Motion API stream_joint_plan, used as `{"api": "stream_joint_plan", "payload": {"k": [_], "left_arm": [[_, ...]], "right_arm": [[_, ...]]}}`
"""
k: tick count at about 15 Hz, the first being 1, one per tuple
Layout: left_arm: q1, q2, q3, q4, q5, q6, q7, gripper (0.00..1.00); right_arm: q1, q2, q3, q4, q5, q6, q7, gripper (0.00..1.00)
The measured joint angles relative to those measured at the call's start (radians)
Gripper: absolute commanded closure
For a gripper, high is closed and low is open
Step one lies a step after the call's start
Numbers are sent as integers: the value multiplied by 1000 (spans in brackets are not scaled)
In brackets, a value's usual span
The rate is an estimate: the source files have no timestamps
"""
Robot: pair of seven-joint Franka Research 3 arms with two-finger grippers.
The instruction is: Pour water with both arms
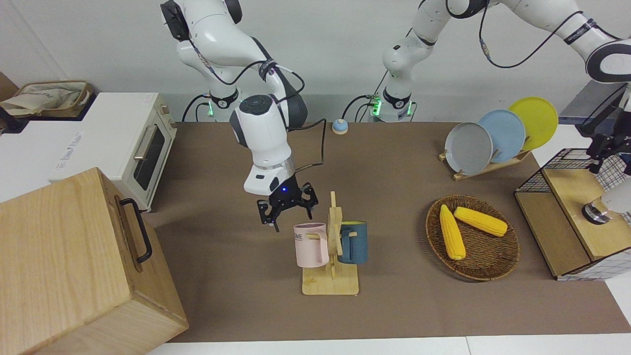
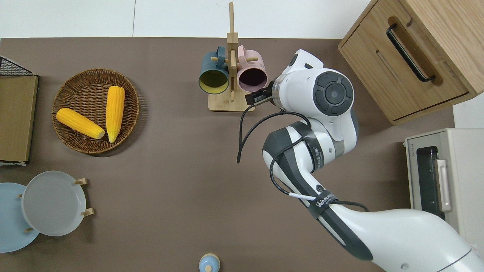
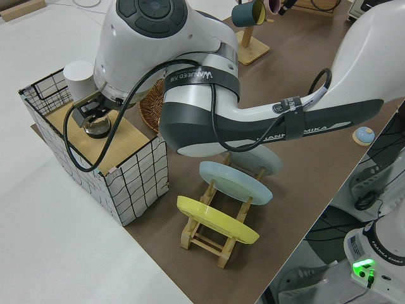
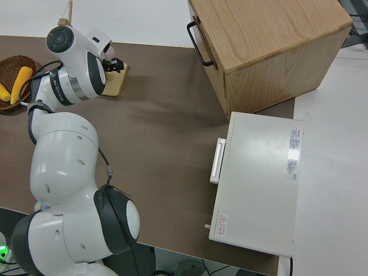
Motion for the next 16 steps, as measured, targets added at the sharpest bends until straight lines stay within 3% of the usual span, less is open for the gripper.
{"api": "stream_joint_plan", "payload": {"k": [3, 7, 11, 14, 15, 16], "left_arm": [[-3, 33, -21, 0, -55, 99, 7, 2], [-6, 61, -35, 2, -126, 175, 13, 2], [-6, 73, -39, 4, -182, 200, 20, 13], [-6, 82, -40, 5, -192, 215, 21, 163], [-5, 85, -40, 5, -196, 216, 21, 259], [-5, 88, -40, 5, -199, 218, 21, 430]], "right_arm": [[0, 21, -2, 31, -25, 30, 0, 132], [0, 28, -3, 52, -118, 58, 0, 374], [0, 32, -5, 54, -138, 93, 0, 682], [1, 34, -6, 54, -146, 101, 0, 916], [1, 35, -6, 55, -146, 102, 0, 985], [2, 35, -6, 58, -146, 103, 1, 1000]]}}
